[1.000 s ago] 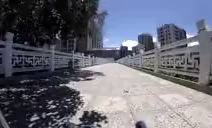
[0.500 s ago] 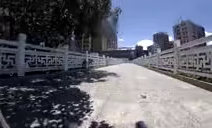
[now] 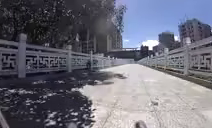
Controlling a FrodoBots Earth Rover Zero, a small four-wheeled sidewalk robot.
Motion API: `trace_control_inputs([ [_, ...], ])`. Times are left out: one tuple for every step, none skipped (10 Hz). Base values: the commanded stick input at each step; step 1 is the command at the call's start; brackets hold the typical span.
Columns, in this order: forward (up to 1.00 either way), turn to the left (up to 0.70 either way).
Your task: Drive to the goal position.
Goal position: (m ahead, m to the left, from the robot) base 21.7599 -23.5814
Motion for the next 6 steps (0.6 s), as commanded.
trace_control_inputs([
  [0.45,0.0],
  [0.45,0.0],
  [0.45,0.0],
  [0.64,0.0],
  [0.7,0.0],
  [0.7,0.0],
])
